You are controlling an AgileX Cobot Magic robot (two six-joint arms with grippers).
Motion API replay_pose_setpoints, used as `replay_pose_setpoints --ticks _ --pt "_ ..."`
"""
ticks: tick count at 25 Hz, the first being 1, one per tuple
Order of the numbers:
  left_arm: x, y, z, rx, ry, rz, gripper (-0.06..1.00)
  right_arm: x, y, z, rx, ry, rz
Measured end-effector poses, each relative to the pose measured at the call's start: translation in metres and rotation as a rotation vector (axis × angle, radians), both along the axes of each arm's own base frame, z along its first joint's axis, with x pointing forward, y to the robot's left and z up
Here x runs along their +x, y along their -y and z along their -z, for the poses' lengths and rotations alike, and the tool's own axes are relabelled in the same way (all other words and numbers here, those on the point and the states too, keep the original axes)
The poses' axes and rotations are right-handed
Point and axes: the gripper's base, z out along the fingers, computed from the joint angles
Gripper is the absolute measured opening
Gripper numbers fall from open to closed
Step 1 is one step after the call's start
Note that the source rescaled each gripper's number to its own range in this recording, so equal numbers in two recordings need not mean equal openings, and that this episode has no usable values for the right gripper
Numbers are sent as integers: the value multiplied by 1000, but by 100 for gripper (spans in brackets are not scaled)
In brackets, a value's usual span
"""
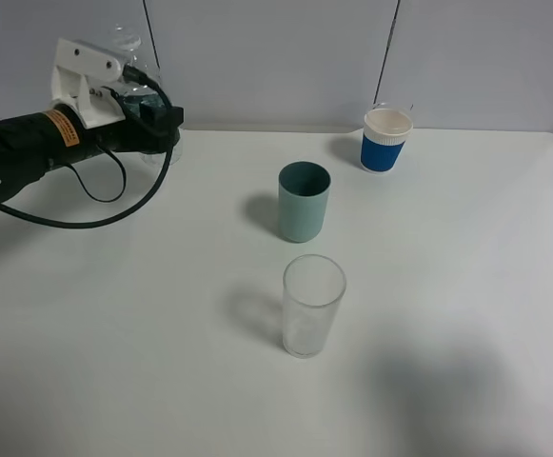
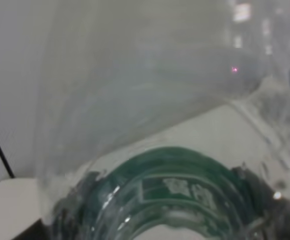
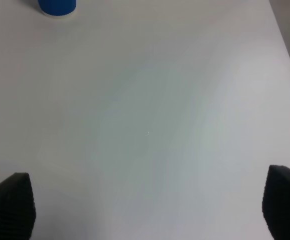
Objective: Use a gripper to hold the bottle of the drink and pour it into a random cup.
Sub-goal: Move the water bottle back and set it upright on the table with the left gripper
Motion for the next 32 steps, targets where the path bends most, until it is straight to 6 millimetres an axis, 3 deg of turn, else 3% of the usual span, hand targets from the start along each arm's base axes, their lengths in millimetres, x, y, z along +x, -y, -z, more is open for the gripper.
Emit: replay_pose_setpoints --ticks 9,20,32 --pt "-10 -3 9 41 44 53 4 0 0 0 0 0 0" --pt "-8 -4 46 31 -14 87 4 0 0 0 0 0 0" --pt "-7 -9 67 12 28 90 4 0 0 0 0 0 0"
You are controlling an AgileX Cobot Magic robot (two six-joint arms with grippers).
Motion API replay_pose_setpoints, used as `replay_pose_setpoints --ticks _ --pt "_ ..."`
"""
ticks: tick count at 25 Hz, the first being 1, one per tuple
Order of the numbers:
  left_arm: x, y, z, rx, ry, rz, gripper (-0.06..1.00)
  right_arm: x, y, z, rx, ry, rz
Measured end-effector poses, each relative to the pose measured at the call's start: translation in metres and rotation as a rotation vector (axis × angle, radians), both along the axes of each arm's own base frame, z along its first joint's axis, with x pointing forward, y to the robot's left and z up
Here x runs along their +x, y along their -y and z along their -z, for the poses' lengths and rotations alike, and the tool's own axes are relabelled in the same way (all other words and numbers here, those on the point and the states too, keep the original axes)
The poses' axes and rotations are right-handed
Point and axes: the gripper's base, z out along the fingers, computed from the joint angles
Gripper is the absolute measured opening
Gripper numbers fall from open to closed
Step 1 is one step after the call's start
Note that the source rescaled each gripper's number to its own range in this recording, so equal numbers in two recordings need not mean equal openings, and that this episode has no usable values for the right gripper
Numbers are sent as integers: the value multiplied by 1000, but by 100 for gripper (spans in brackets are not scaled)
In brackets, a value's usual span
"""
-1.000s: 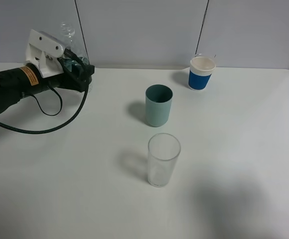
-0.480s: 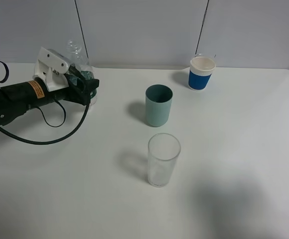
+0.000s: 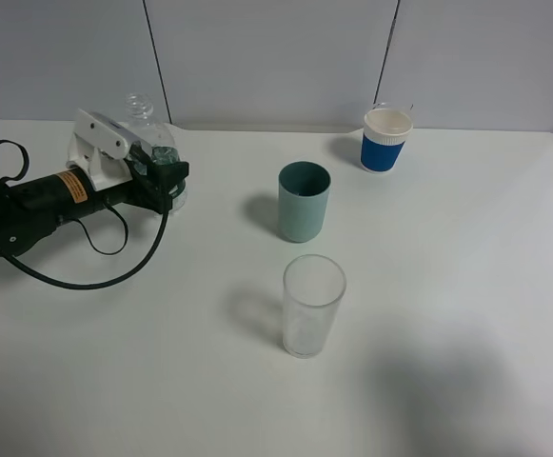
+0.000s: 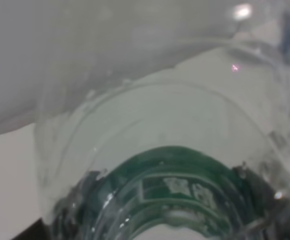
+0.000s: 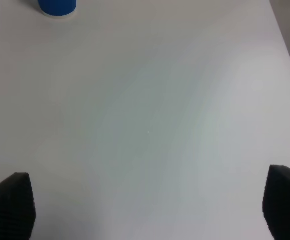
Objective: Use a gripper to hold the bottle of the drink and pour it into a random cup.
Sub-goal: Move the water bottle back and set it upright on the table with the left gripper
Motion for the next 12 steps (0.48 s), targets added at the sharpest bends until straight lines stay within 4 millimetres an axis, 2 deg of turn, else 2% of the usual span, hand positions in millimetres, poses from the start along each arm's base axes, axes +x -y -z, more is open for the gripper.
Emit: replay_pose_setpoints --ticks 12 --pt "-2 2 2 45 26 33 4 0 0 0 0 0 0"
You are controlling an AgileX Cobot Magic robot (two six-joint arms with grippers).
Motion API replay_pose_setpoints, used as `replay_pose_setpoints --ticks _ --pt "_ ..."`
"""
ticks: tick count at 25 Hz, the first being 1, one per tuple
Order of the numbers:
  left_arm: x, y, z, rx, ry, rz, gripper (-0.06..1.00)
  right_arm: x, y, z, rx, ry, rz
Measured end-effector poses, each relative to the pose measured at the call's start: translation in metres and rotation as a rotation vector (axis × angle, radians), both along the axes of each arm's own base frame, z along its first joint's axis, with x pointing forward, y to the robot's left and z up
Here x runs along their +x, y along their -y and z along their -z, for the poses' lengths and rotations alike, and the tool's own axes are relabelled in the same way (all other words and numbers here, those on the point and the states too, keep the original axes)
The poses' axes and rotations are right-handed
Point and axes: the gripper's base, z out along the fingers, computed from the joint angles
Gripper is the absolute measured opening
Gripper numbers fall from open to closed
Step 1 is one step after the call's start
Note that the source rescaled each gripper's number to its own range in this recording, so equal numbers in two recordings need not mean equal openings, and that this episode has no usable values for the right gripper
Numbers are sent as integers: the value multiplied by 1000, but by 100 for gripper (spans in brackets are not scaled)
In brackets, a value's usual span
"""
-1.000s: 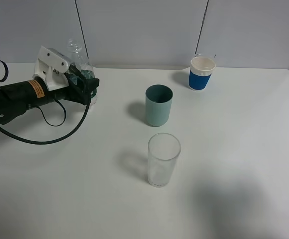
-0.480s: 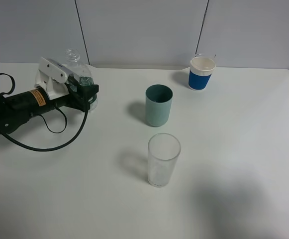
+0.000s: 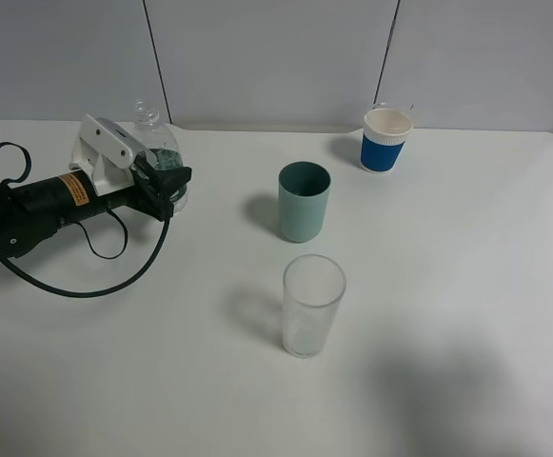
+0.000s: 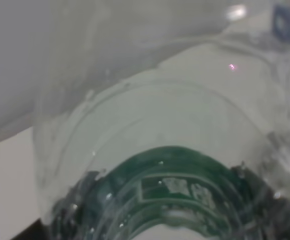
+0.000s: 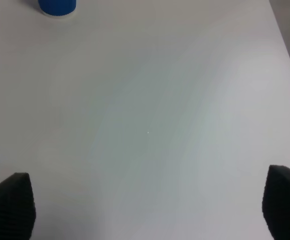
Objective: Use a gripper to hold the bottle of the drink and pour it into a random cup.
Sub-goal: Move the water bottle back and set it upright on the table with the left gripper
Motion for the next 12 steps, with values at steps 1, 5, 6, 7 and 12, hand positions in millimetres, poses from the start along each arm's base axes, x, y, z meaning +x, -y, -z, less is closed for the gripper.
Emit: replay_pose_setpoints --ticks 1,5,6,7,12 --pt "0 0 0 0 0 0 4 0 0 0 0 0 0" --pt "0 0 1 5 -6 0 4 0 0 0 0 0 0" --pt "0 0 1 8 -9 -1 4 0 0 0 0 0 0" --pt "0 0 1 9 -11 -1 4 0 0 0 0 0 0" --pt "0 0 5 12 -23 -1 4 0 0 0 0 0 0"
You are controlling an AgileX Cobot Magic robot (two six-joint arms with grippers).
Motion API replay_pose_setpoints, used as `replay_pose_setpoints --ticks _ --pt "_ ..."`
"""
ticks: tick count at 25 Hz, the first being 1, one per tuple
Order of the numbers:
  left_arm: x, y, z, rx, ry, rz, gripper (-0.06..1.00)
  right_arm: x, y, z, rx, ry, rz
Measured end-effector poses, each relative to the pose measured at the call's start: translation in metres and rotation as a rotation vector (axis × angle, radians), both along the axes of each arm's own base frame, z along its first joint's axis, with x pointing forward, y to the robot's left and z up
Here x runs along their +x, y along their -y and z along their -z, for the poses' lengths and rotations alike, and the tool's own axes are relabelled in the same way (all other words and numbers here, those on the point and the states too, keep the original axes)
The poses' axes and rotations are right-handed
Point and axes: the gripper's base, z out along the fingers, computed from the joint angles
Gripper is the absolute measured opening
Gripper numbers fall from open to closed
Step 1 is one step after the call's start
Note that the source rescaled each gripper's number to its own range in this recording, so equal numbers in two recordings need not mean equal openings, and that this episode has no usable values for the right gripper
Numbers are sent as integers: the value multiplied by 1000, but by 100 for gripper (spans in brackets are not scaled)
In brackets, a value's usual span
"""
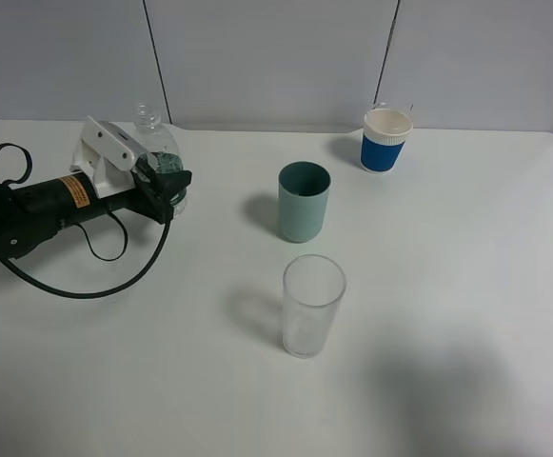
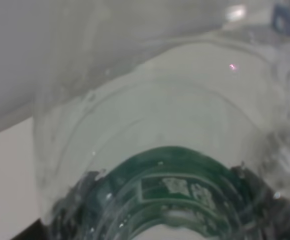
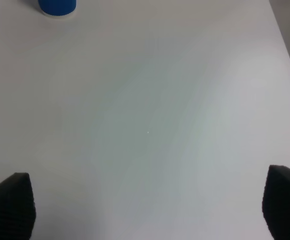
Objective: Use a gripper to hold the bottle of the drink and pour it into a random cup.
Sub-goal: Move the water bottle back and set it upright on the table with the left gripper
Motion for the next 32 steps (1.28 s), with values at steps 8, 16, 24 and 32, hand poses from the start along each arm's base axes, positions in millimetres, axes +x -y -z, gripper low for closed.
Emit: replay_pose_setpoints --ticks 8,16,24,32 --pt "-2 0 9 1 -27 1 4 0 0 0 0 0 0" --pt "-2 0 9 -2 -25 1 4 0 0 0 0 0 0" --pt "-1 -1 8 -63 -62 -23 70 0 0 0 0 0 0" --pt "-13 -5 -16 -60 -79 -65 93 0 0 0 0 0 0"
